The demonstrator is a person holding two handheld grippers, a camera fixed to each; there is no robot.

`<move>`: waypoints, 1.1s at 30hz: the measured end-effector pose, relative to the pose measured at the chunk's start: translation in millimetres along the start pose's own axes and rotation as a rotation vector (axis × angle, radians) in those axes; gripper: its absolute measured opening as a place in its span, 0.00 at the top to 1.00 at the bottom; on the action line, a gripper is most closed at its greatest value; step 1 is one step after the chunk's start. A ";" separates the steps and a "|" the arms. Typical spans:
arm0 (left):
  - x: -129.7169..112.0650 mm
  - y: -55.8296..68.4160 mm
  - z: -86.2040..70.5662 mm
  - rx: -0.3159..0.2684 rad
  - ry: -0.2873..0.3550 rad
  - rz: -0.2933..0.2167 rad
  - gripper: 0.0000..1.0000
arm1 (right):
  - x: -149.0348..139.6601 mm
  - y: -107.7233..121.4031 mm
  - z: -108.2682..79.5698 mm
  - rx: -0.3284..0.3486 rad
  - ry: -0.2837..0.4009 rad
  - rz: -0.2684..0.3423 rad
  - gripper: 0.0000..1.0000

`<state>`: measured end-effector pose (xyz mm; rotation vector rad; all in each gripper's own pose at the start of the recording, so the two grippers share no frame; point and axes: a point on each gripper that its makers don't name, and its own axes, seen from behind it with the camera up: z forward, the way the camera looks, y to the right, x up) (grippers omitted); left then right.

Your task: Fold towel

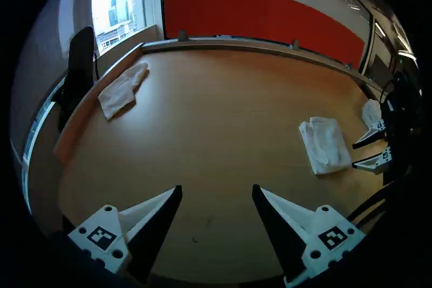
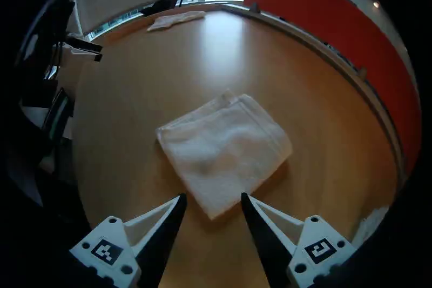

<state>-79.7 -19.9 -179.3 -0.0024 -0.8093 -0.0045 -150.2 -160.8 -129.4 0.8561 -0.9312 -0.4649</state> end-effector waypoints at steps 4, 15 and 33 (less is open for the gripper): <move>-0.6 1.0 -0.3 -0.001 0.000 0.000 0.03 | -9.7 -0.2 3.1 -0.001 -0.017 0.005 0.23; -3.3 1.7 -0.4 -0.002 -0.003 -0.003 0.03 | -30.6 1.1 13.6 -0.007 -0.053 0.021 0.46; -1.1 2.2 1.0 -0.004 -0.001 0.002 0.04 | -32.9 -0.4 14.7 -0.017 -0.030 0.061 0.87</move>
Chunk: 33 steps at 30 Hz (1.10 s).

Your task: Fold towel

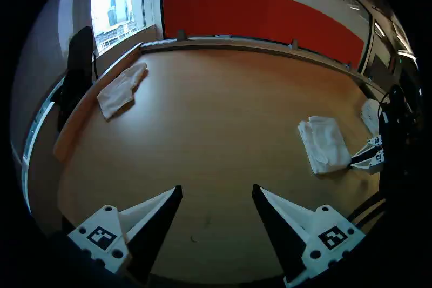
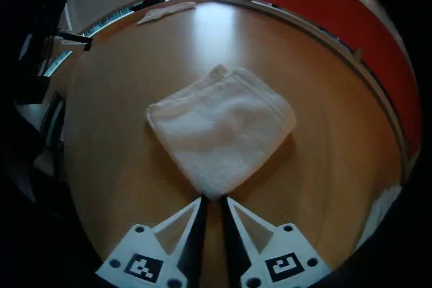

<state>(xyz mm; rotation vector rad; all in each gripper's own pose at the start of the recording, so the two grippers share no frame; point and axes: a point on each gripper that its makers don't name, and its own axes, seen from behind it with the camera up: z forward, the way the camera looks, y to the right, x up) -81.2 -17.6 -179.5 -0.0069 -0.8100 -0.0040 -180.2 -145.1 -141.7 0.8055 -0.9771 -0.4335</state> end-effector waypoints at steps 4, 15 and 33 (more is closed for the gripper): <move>-0.3 0.8 0.1 0.000 0.000 0.002 0.03 | 1.0 -0.8 -0.1 -0.003 0.008 0.005 0.94; 1.2 3.0 1.7 -0.008 0.004 0.010 0.03 | 17.1 4.3 -14.6 -0.016 0.036 0.004 0.95; 27.8 12.4 5.3 -0.035 0.059 0.020 0.03 | 120.9 27.9 -65.1 -0.044 0.135 -0.103 0.95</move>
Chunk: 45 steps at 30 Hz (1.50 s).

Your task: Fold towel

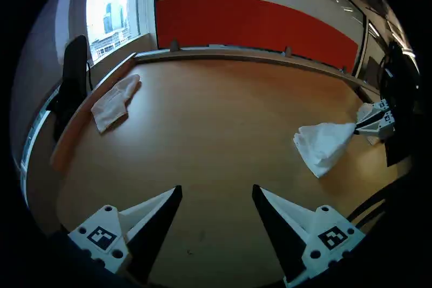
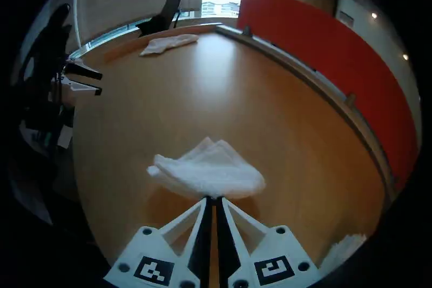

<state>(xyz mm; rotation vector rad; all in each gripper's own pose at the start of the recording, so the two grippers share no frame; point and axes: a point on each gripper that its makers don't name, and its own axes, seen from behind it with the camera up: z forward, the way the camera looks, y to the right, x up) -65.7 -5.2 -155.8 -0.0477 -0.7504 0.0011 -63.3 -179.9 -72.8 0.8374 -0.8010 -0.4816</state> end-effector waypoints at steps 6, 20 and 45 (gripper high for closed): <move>15.6 3.9 -1.0 -0.010 0.027 0.002 0.03 | 33.7 18.7 -18.2 -0.019 0.036 -0.034 0.95; 31.9 14.4 1.7 -0.028 0.046 0.017 0.03 | 48.7 65.0 -63.4 -0.053 0.047 -0.049 0.95; 46.8 32.0 9.0 -0.020 0.044 0.039 0.03 | 11.9 192.1 -123.8 -0.178 0.003 -0.008 0.95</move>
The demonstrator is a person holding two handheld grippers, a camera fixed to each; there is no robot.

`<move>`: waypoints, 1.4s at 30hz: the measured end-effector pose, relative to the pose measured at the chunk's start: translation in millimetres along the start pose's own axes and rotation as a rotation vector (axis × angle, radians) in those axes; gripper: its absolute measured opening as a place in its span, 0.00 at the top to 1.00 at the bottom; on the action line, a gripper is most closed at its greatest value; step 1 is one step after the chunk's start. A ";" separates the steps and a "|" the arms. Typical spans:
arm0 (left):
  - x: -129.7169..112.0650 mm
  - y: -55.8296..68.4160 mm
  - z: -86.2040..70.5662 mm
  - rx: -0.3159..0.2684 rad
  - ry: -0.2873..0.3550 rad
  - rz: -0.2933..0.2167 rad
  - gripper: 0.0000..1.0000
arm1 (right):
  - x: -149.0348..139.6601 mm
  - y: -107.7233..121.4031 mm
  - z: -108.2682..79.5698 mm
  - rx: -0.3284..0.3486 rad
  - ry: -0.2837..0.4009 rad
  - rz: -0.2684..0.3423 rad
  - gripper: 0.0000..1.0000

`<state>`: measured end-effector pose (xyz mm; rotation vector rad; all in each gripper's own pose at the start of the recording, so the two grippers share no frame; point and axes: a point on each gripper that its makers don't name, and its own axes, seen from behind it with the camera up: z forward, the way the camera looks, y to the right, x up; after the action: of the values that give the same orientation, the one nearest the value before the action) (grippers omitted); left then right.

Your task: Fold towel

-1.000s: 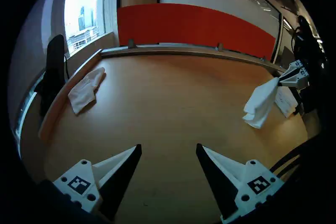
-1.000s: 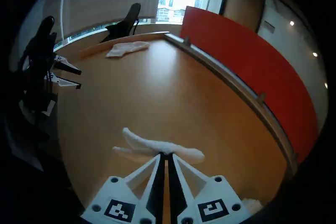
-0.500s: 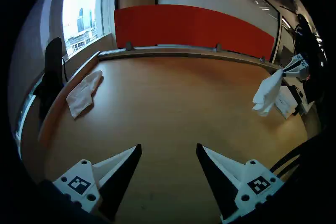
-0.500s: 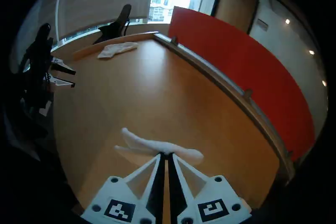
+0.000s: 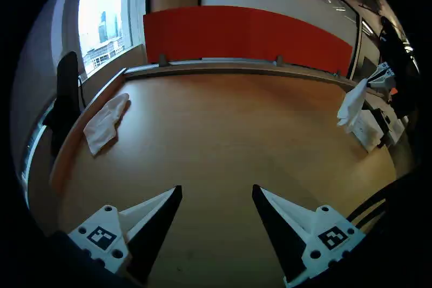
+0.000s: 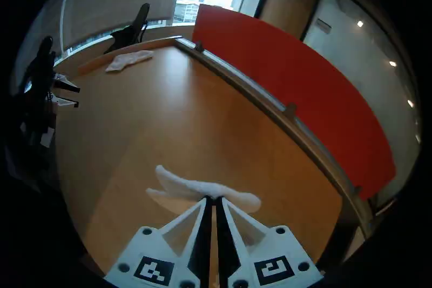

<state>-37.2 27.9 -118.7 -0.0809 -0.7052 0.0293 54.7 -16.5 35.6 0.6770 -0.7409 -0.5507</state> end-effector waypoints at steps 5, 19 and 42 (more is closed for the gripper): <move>0.0 2.3 1.1 0.004 -0.005 0.003 0.03 | -13.6 28.5 -7.9 -0.030 -0.025 0.003 0.95; 2.3 11.0 4.7 0.011 -0.015 0.012 0.03 | -43.3 107.5 -29.8 -0.123 -0.075 0.037 0.95; 8.2 24.8 8.1 0.007 -0.018 0.031 0.03 | -72.6 163.8 -57.7 -0.197 -0.112 0.086 0.95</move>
<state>-36.2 53.6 -109.3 -0.0851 -0.7213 0.0620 88.4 160.0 91.3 0.4325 -0.8049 -0.5775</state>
